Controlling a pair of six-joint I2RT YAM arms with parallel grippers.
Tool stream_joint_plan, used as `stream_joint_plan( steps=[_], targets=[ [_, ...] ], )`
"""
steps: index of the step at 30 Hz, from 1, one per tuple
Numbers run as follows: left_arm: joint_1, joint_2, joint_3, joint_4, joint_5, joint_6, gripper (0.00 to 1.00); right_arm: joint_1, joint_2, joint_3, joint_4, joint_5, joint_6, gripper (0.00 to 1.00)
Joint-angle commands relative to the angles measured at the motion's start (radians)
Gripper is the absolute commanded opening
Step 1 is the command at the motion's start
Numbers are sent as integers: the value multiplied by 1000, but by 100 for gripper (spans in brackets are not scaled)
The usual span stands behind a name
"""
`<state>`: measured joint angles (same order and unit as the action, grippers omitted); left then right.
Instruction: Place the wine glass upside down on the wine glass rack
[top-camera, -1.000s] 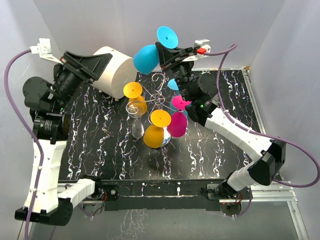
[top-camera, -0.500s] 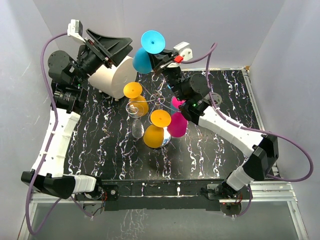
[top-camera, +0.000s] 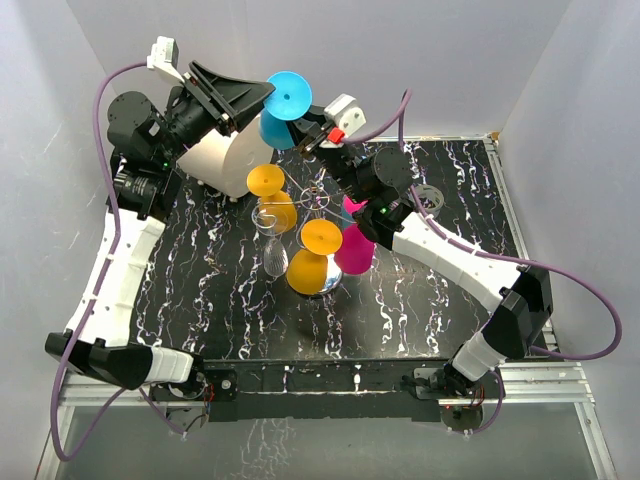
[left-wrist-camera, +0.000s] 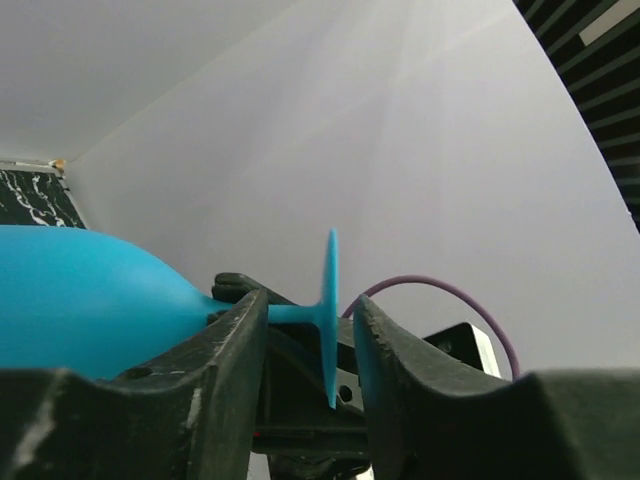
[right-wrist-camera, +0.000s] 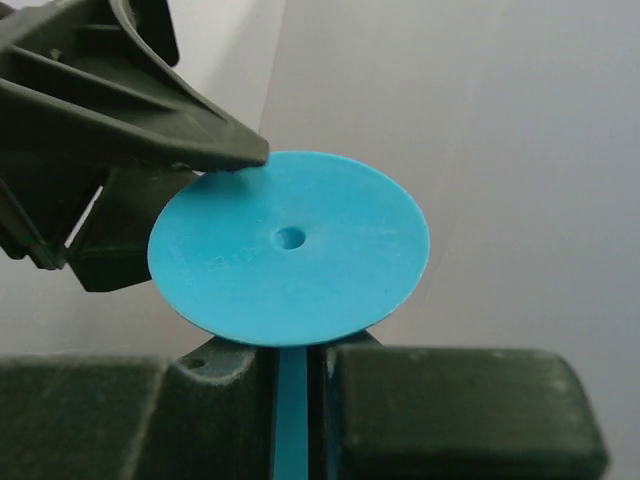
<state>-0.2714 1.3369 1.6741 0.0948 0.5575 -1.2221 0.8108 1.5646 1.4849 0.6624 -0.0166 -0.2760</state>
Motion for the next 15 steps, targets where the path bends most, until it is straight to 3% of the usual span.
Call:
stream_joint_plan(
  steps=[1, 9, 13, 15],
  targets=[
    [-3, 9, 70, -57, 19, 55, 34, 5, 1, 48, 66, -46, -26, 0],
    [-2, -6, 52, -50, 4, 79, 2, 5, -3, 32, 71, -56, -4, 0],
    [-2, -16, 80, -77, -27, 128, 0, 5, -17, 14, 94, -45, 36, 0],
    [-2, -28, 85, -89, -58, 161, 0, 4, -29, 7, 94, -37, 61, 14]
  ],
)
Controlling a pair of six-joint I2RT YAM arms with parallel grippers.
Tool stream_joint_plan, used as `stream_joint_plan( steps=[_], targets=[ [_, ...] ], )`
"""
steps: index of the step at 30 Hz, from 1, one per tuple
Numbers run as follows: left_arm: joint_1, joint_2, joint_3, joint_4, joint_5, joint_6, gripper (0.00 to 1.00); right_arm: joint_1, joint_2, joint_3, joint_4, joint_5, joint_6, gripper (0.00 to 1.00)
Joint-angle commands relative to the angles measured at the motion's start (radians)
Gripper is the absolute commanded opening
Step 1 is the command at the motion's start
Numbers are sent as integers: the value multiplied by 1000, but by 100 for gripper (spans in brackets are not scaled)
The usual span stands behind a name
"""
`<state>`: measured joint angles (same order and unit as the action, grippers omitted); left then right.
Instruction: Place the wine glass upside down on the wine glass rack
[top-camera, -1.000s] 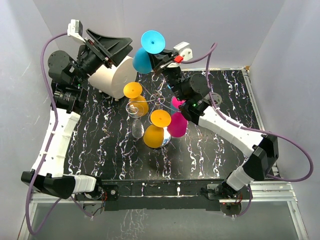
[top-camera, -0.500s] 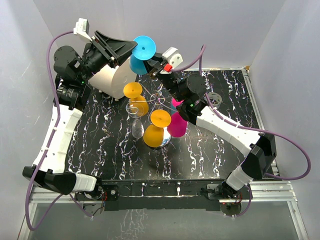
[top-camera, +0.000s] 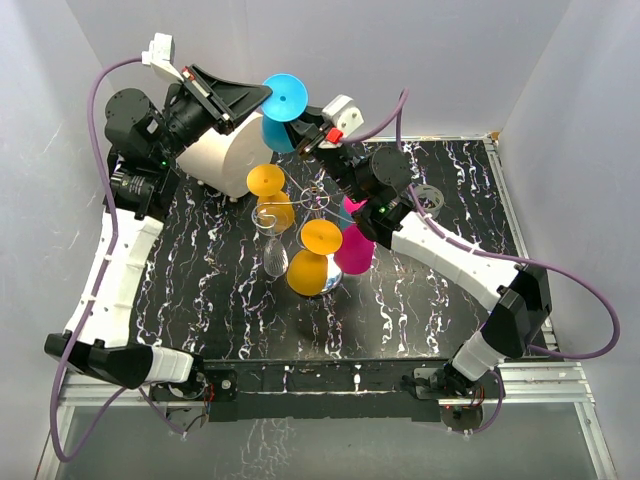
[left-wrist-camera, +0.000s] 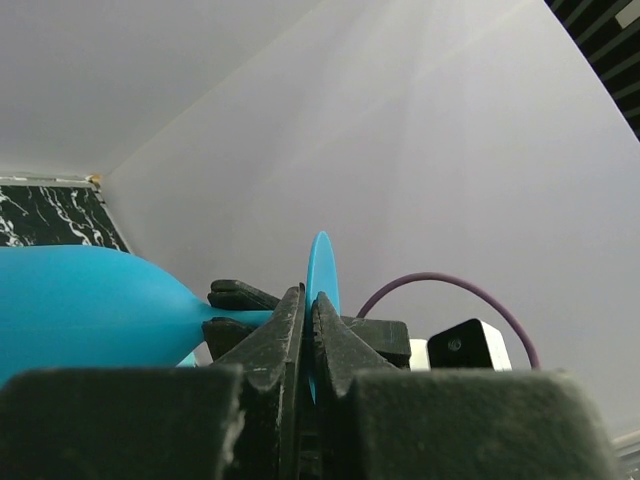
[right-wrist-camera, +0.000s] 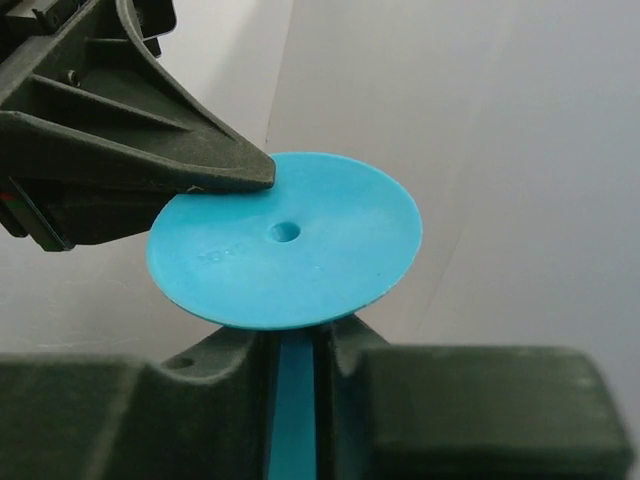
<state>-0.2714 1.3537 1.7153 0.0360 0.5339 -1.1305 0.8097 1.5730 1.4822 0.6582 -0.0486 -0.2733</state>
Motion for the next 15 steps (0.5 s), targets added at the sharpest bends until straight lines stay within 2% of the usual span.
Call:
stream_joint_plan(
  steps=[1, 4, 6, 15],
  targets=[
    [-2, -51, 43, -31, -55, 83, 0, 6, -44, 7, 98, -2, 69, 22],
    [-2, -67, 46, -33, -100, 115, 0, 6, -69, -12, 99, 17, 94, 47],
    [-3, -69, 53, -37, -128, 133, 0, 6, -102, -54, 101, 17, 95, 54],
    [-2, -20, 108, -78, -129, 170, 0, 6, -374, -309, 83, 89, 198, 63]
  ],
)
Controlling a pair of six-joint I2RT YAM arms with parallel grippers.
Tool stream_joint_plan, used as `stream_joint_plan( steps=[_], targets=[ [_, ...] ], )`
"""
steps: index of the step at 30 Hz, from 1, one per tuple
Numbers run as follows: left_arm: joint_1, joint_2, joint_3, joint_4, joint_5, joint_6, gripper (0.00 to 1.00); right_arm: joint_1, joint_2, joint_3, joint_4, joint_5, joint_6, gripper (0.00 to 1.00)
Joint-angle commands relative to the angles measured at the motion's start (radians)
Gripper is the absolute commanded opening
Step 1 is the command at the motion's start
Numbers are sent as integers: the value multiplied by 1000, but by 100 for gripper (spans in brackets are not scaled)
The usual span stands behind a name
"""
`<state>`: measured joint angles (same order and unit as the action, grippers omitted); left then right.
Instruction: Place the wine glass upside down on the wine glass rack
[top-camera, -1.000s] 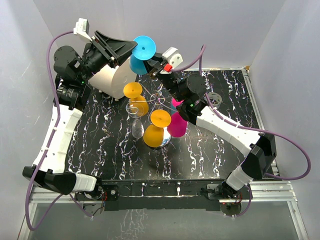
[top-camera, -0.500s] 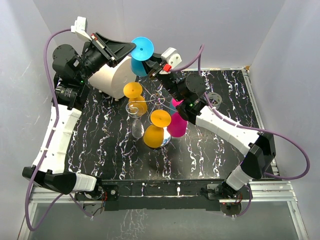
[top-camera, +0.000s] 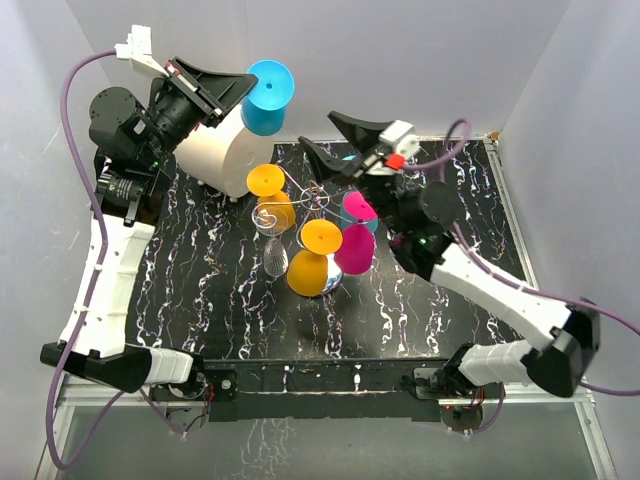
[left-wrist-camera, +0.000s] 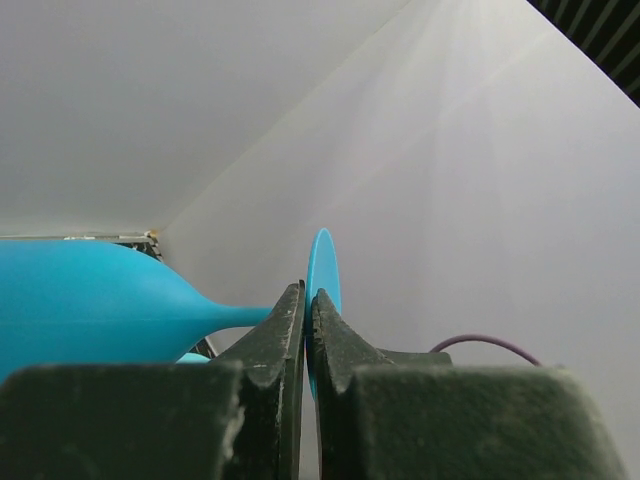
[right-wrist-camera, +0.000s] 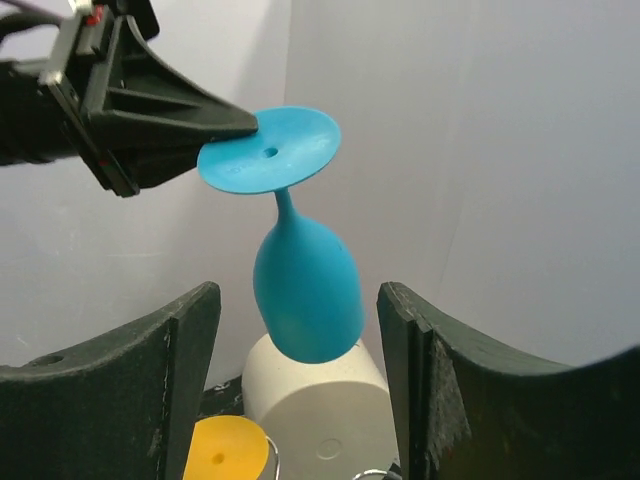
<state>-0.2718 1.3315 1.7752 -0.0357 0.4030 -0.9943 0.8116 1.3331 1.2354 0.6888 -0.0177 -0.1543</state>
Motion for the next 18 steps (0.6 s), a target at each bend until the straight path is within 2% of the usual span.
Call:
stream_joint_plan(
  steps=[1, 4, 9, 13, 18],
  targets=[
    [-1, 12, 55, -19, 11, 36, 0, 4, -177, -81, 41, 71, 106, 63],
    [-2, 73, 91, -69, 67, 27, 0, 4, -262, -115, -40, 112, 202, 64],
    [-3, 159, 142, -108, 144, -2, 0, 4, -357, -80, -333, 120, 374, 61],
    [-3, 175, 129, -149, 105, 31, 0, 3, -428, -95, -454, 157, 471, 61],
    [-1, 160, 81, -210, 27, 79, 0, 5, -510, -133, -513, 191, 542, 60]
  ],
)
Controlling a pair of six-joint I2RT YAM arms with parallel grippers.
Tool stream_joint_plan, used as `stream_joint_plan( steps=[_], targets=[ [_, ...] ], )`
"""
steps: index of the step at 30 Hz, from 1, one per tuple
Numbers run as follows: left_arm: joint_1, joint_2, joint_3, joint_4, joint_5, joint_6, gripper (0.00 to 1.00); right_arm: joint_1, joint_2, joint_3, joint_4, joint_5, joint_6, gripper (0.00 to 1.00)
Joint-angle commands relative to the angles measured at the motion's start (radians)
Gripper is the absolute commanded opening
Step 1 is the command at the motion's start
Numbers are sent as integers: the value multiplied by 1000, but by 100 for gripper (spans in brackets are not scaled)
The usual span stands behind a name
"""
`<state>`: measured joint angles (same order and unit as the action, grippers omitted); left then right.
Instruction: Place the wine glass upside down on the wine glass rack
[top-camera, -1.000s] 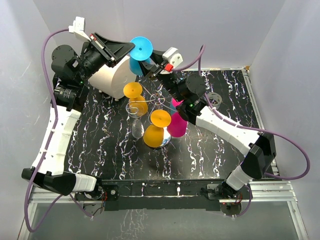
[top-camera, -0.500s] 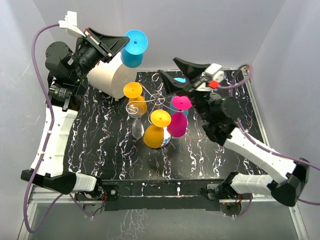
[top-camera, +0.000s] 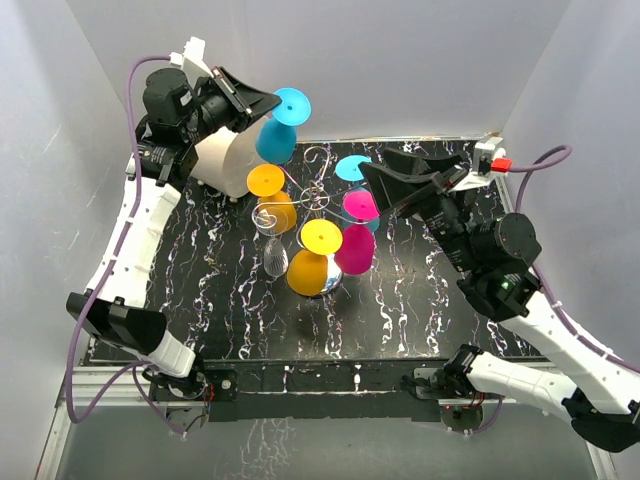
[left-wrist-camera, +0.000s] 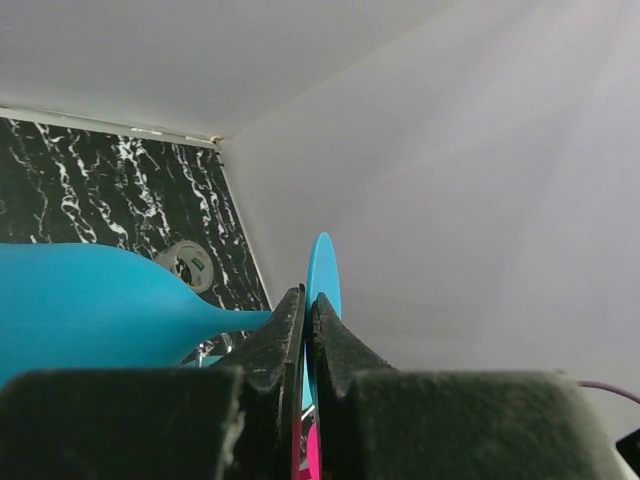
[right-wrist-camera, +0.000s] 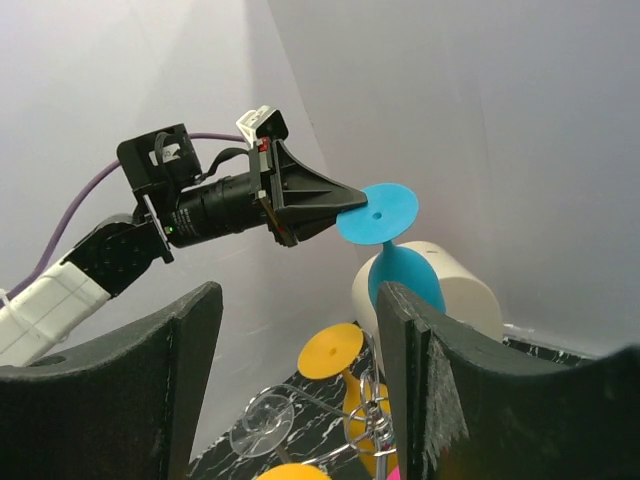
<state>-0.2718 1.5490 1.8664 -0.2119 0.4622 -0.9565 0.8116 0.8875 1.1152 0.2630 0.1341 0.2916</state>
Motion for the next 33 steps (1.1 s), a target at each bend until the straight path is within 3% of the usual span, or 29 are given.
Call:
stream_joint_plan(
  steps=[1, 10, 33],
  targets=[
    [-2, -58, -18, -35, -35, 42, 0, 4, -76, -22, -86, 29, 107, 60],
    [-2, -44, -65, -103, -23, 73, 0, 4, -108, -62, -98, 11, 165, 59],
    [-3, -52, -253, 76, 174, -60, 0, 4, -127, -102, -86, 18, 249, 58]
  ],
)
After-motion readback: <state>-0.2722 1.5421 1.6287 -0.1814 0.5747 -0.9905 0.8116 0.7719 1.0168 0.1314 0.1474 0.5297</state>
